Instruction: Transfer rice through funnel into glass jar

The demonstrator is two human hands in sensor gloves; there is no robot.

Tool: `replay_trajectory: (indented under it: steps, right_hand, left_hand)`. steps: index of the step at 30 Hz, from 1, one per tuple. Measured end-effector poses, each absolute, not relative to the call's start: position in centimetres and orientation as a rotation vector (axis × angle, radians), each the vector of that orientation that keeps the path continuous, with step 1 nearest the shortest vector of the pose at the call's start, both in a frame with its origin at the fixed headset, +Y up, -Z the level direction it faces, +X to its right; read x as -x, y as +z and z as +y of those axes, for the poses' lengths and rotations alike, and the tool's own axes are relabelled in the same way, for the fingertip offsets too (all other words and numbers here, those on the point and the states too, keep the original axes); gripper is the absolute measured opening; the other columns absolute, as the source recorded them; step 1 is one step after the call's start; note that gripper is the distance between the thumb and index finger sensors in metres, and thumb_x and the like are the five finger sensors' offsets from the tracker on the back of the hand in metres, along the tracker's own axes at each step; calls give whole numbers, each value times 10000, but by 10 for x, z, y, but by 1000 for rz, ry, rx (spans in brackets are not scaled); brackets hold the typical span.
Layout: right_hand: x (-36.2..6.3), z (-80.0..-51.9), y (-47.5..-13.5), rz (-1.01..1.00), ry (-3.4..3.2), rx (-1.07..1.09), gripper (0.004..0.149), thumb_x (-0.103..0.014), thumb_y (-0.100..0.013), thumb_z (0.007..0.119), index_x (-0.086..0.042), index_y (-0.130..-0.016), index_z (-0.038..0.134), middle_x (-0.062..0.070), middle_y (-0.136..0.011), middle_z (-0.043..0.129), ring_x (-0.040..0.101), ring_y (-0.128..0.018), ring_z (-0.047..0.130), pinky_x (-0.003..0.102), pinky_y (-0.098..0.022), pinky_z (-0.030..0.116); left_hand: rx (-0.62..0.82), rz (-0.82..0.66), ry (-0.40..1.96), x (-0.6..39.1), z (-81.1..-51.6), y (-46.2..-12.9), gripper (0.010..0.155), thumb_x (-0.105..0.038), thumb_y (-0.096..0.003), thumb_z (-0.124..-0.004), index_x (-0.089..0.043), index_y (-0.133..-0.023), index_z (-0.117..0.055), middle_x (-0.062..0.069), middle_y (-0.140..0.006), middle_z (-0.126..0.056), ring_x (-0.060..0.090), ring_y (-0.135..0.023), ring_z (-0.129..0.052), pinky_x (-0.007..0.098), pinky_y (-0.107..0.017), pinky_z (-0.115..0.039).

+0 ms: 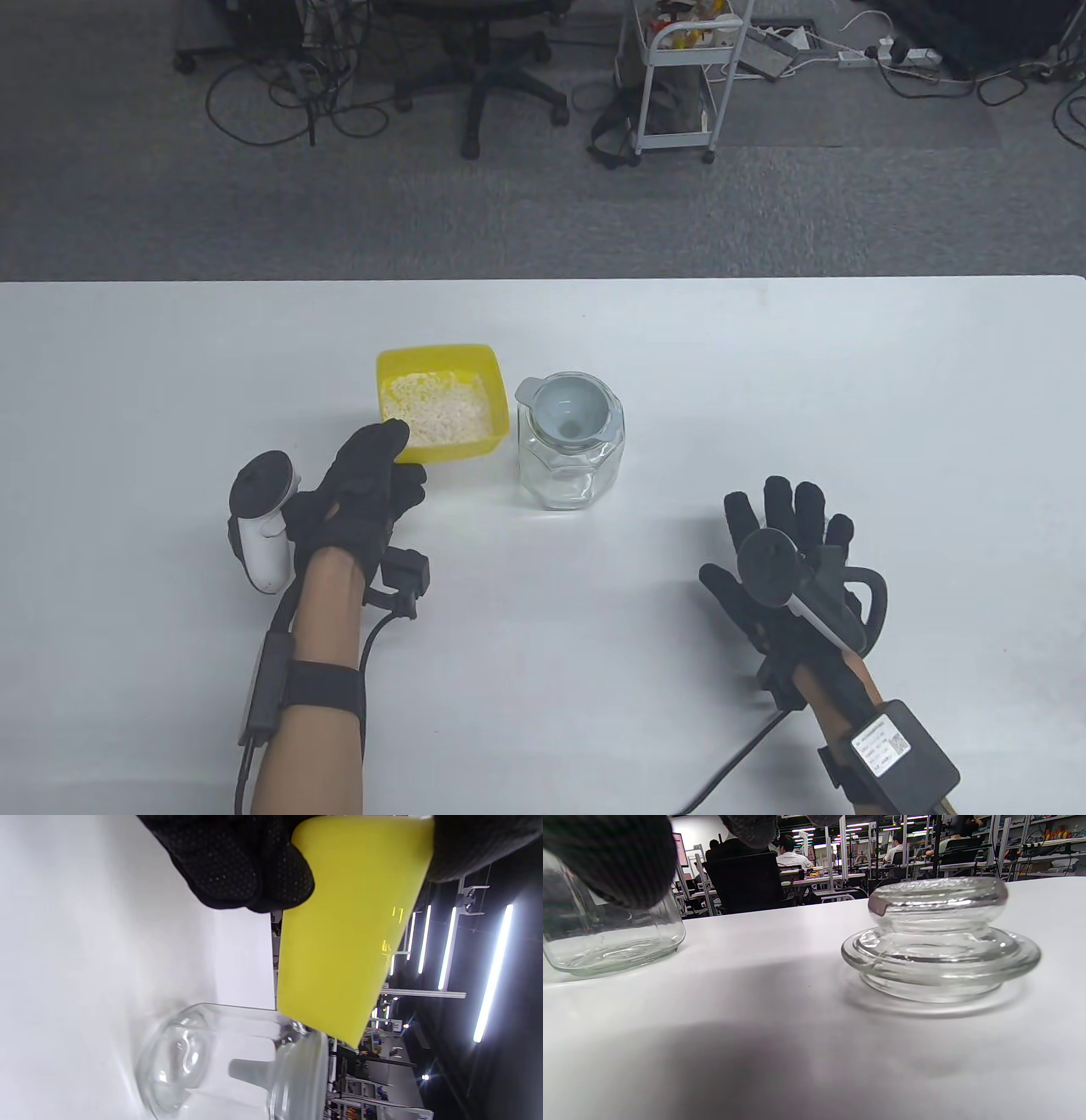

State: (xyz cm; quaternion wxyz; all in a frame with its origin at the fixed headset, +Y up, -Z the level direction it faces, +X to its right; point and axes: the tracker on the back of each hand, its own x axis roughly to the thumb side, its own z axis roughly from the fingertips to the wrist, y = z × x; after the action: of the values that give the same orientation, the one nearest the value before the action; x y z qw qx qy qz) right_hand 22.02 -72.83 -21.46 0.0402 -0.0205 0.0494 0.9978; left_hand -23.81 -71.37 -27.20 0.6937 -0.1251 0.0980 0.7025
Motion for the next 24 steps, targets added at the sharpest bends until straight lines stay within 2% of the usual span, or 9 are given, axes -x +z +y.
replay_trajectory:
  steps: [1,2,4,7,9,12,24]
  right_hand:
    - [-220,-728,-215,152,3058,64,845,-689,-363,751,-368,-1056,390,102,-1183,220,442,-1088,203,714,-724,281]
    - [-220,-728,-215,151,3057,64,843,-689,-362,751,-367,-1056,395,104,-1182,216,443,-1088,202,714,-726,281]
    - [-220,-728,-215,147,3057,63,842,-690,-363,750,-366,-1056,400,105,-1182,208,443,-1088,203,713,-727,281]
    - [-220,-728,-215,152,3060,61,849,-692,-362,749,-364,-1057,388,104,-1181,205,442,-1088,202,713,-726,283]
    - [-220,-727,-215,148,3063,69,846,-690,-361,750,-369,-1056,390,105,-1181,202,443,-1083,171,711,-727,268]
    - [-221,-726,-215,136,3065,71,843,-690,-362,751,-376,-1056,391,102,-1183,205,443,-1078,152,711,-725,258]
    - [-221,-725,-215,131,3065,66,857,-697,-361,746,-365,-1058,375,105,-1179,177,445,-1076,149,712,-724,262]
  left_hand:
    - [281,196,1595,236,-711,-273,932,-763,-637,-683,-124,-1159,-250,140,-1127,-514,202,-941,-850,394,-744,-812]
    - [284,174,1604,234,-709,-274,933,-765,-646,-665,-117,-1158,-231,140,-1140,-505,170,-969,-851,397,-753,-811]
    - [289,137,1606,229,-702,-275,936,-761,-659,-645,-105,-1149,-192,150,-1188,-477,207,-1018,-870,414,-772,-808]
    - [277,105,1551,220,-692,-277,945,-767,-653,-661,-95,-1136,-205,201,-1199,-492,211,-998,-953,399,-753,-857]
    - [258,69,1473,214,-681,-279,943,-766,-650,-679,-101,-1133,-219,189,-1192,-511,219,-978,-981,391,-743,-874]
    - [173,85,1372,209,-666,-281,960,-792,-612,-720,-121,-1131,-270,105,-1144,-649,192,-950,-1017,367,-724,-900]
    - [114,64,1233,176,-647,-280,969,-762,-589,-788,-192,-1161,-253,62,-1185,-609,229,-993,-961,389,-755,-859]
